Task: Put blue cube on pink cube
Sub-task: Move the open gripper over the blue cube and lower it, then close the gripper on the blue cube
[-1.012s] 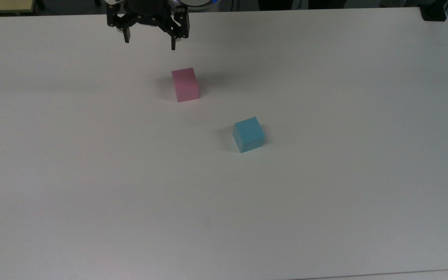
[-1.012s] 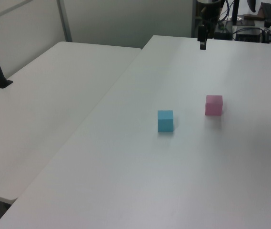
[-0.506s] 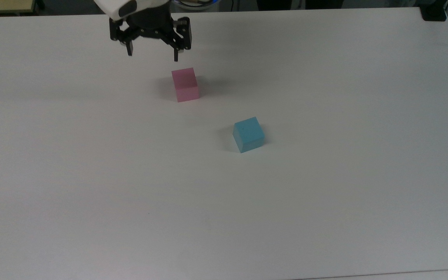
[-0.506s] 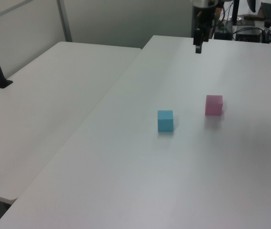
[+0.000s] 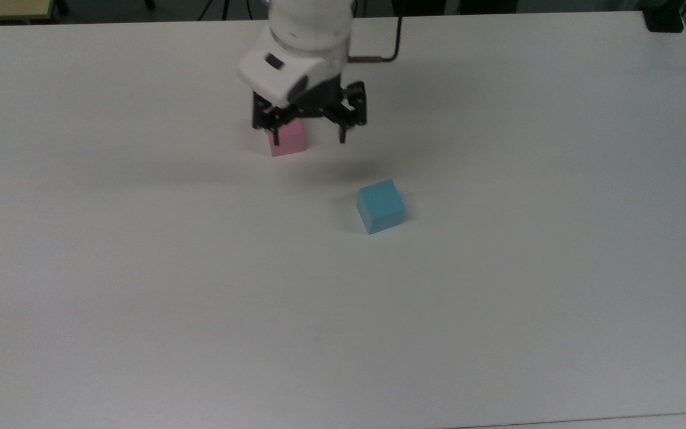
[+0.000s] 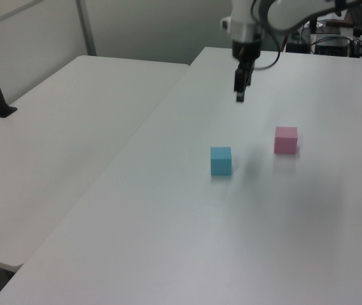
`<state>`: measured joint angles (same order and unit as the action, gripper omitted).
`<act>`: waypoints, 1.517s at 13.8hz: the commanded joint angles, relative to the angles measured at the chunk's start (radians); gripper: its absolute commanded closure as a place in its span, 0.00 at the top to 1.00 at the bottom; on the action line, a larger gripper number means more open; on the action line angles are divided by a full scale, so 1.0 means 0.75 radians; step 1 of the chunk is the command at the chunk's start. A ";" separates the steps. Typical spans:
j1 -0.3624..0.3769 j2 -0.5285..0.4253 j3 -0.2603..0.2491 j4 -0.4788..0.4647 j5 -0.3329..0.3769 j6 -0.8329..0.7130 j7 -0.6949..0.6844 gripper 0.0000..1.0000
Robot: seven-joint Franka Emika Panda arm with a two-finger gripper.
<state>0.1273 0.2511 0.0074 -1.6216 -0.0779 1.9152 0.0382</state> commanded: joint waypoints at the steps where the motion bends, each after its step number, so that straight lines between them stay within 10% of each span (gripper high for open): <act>1: 0.100 0.166 -0.014 0.131 0.010 0.040 -0.037 1.00; 19: 0.227 0.404 -0.012 0.127 -0.060 0.205 -0.002 1.00; 21: 0.229 0.406 -0.012 0.125 -0.064 0.206 0.010 0.73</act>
<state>0.2853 0.5526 0.0092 -1.5352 -0.1068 2.0568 0.0162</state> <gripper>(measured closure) 0.048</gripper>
